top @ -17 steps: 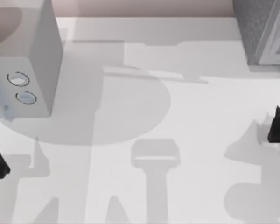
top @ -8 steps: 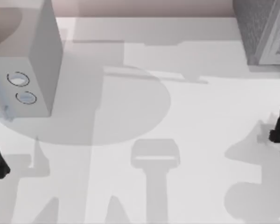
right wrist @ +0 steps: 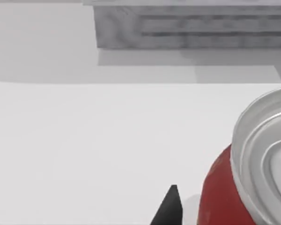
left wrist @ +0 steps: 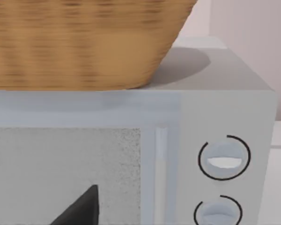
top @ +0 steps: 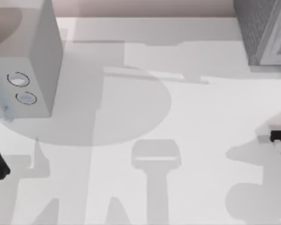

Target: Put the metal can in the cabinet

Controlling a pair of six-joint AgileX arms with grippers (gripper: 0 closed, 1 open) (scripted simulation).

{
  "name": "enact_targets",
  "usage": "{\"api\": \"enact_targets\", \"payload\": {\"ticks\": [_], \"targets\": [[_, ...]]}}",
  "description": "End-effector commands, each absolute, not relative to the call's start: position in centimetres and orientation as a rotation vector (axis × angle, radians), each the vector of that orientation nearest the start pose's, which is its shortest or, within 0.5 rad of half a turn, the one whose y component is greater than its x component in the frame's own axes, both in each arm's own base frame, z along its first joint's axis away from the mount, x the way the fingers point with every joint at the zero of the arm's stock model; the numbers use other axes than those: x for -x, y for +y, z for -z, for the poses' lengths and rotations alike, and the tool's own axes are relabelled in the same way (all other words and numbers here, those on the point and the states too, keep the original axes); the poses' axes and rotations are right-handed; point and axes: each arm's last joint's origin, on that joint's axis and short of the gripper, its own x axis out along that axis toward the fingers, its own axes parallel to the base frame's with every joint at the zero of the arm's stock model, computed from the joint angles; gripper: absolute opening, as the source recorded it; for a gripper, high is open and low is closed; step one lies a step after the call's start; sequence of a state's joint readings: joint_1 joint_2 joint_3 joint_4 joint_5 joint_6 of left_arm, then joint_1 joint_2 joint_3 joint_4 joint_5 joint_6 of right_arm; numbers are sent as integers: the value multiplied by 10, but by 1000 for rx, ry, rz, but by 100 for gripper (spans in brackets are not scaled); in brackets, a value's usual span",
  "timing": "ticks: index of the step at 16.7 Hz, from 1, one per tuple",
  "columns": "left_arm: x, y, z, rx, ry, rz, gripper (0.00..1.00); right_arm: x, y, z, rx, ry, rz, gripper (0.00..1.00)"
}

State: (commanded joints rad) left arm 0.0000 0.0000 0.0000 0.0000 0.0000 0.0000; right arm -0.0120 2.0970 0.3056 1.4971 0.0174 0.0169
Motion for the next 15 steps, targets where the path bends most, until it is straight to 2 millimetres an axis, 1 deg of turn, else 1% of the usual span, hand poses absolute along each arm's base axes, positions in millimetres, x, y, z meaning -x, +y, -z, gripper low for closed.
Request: {"api": "enact_targets", "payload": {"ticks": [1, 10, 12, 15], "targets": [[-106, -1, -160, 0, 0, 0, 100, -257, -2, -47, -3, 294, 10, 0], [-106, -1, -160, 0, 0, 0, 100, -257, -3, -47, -4, 293, 11, 0], [-106, -1, -160, 0, 0, 0, 100, -260, -3, -53, -4, 282, 11, 0], [-106, -1, -160, 0, 0, 0, 100, -269, -3, -72, -4, 265, 11, 0]]}}
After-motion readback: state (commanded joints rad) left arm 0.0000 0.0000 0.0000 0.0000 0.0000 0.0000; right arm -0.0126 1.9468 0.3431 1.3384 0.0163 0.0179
